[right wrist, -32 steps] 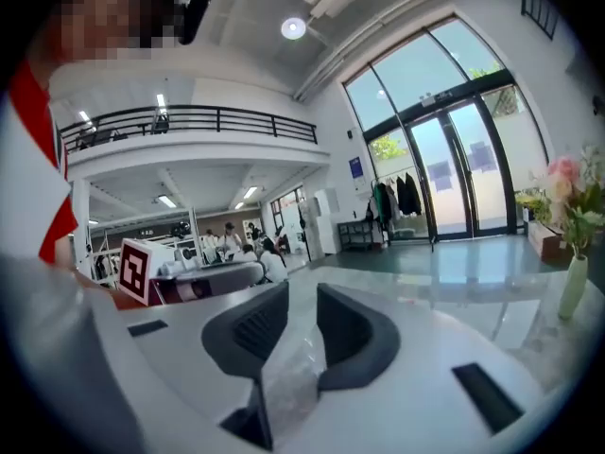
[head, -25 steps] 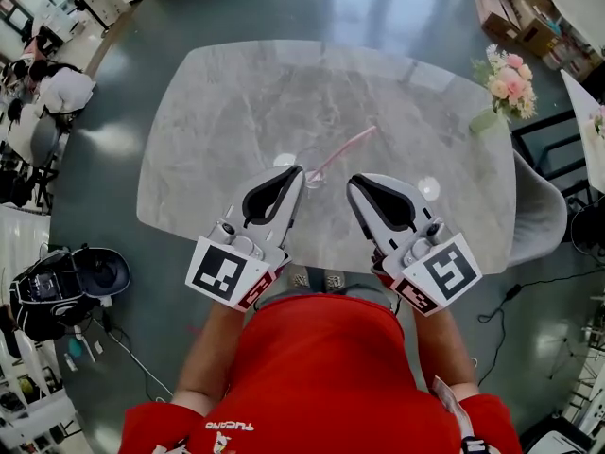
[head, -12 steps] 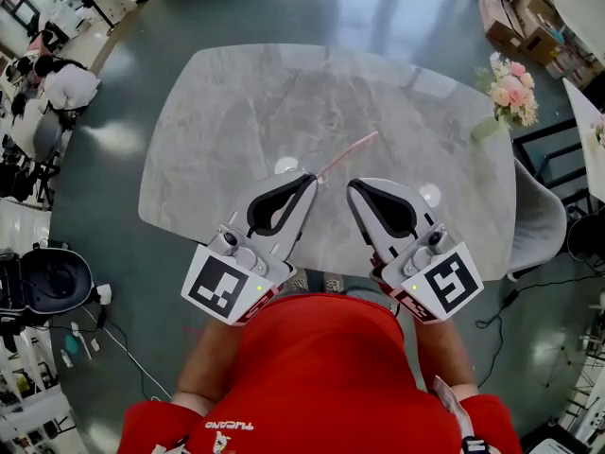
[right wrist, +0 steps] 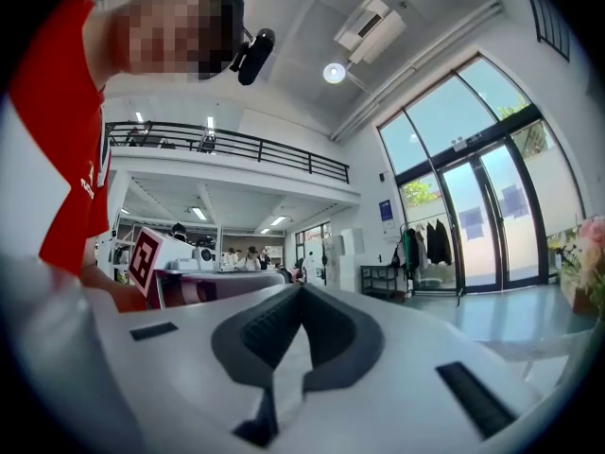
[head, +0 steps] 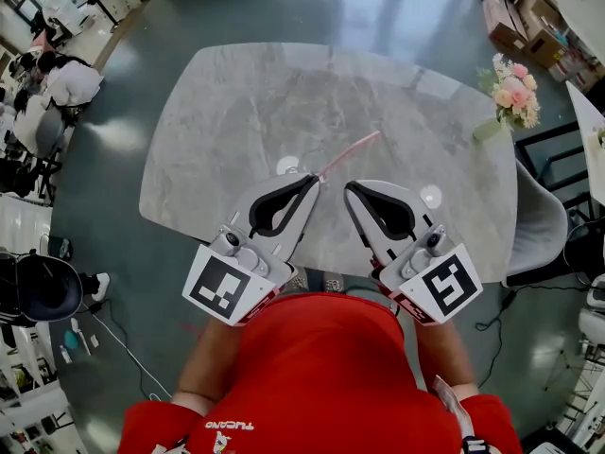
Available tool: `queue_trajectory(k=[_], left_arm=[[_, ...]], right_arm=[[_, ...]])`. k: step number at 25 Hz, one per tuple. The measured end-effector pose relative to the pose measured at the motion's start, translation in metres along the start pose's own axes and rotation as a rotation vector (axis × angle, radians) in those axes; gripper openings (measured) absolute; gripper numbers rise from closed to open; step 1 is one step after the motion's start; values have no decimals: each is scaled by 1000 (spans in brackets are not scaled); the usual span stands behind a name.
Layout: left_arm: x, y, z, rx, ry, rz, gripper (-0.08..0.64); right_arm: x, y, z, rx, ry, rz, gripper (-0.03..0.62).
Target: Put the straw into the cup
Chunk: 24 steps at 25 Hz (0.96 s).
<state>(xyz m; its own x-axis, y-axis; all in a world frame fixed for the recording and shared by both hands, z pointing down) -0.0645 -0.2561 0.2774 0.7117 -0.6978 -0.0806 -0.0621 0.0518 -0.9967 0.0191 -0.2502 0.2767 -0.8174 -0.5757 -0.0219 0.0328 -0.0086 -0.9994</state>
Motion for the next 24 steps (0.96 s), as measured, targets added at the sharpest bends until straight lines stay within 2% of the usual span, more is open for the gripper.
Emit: queue_trajectory(k=[11,24], left_arm=[[-1,0,1,5,14,-10,6],[3,-5,0,-3,18,-17,6]], right_arm=[[3,0,-2,-7,21,-2,2],[1,-6,6,1,9,-6,2]])
Point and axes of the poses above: the fingertips, and each gripper's own axes: x forward along the fingers, z to its right, y out of its top, the point moved 3 cm from there along -x, backward along the fingers
